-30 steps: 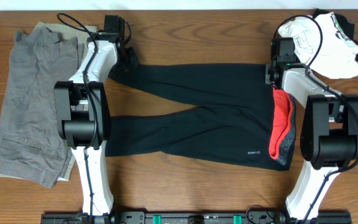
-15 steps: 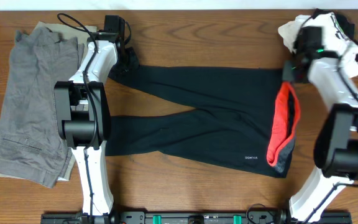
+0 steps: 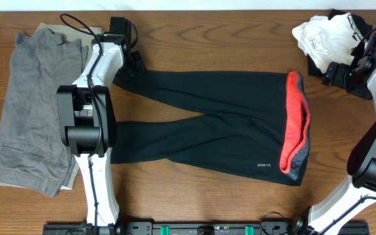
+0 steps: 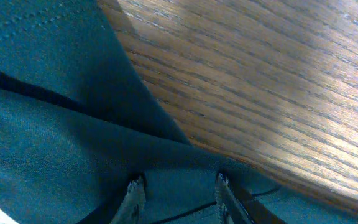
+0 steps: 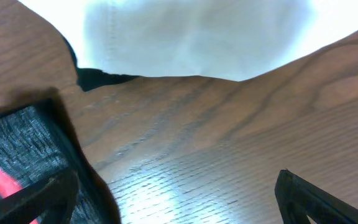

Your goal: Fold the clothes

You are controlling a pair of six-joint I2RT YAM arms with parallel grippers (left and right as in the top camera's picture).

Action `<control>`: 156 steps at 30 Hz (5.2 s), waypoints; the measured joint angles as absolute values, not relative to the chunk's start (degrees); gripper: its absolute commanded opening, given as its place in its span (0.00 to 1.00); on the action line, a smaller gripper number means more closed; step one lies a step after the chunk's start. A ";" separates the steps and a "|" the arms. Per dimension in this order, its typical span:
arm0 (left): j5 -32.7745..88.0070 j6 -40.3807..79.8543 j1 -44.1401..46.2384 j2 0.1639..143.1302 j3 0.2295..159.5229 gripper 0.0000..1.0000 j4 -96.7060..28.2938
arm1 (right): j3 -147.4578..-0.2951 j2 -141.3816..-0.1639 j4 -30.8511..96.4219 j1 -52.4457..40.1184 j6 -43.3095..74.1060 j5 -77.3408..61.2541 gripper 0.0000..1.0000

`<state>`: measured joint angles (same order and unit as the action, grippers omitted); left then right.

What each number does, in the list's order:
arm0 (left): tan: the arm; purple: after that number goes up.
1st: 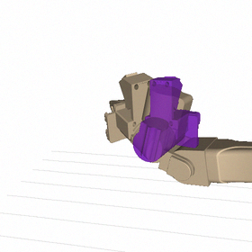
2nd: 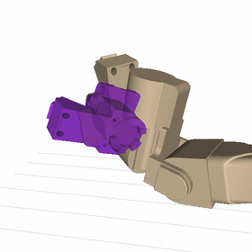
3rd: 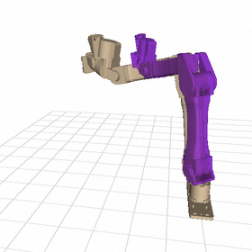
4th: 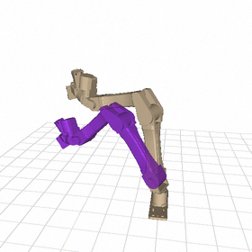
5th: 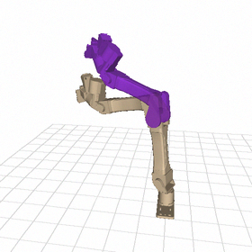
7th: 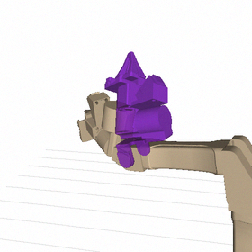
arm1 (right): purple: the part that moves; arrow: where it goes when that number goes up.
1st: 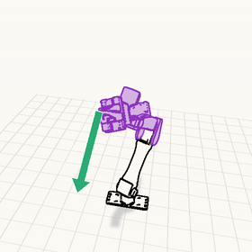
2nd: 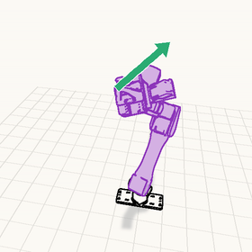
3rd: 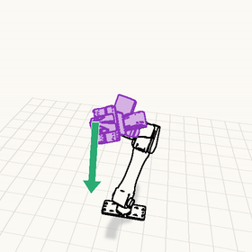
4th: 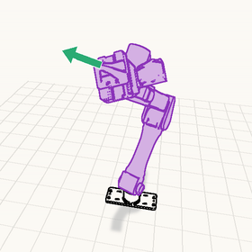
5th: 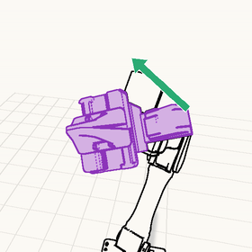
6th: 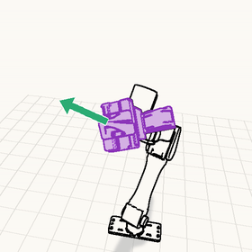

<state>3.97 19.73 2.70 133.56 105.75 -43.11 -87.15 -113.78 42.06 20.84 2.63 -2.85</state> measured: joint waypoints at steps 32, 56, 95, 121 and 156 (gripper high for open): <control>9.23 18.79 -0.71 116.49 103.33 0.85 -62.89 | -89.25 -111.63 91.74 -6.68 22.24 12.49 0.97; 13.37 14.09 5.63 116.71 84.75 0.77 -53.54 | -64.51 -111.26 74.70 -15.09 41.04 17.50 0.99; 13.15 13.76 4.99 116.71 80.05 0.72 -52.47 | -61.01 -92.14 54.46 19.11 27.59 5.80 0.99; 7.35 18.28 0.34 103.81 77.76 0.70 -66.39 | -61.01 -92.14 43.64 4.73 11.62 -12.21 0.99; 0.51 20.32 -6.70 104.05 60.25 0.13 -44.66 | -61.01 -92.14 45.71 4.73 11.46 -12.21 0.99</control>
<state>0.51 20.32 -6.70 104.05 60.25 -44.66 -61.01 -92.14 45.71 4.73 11.46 -12.21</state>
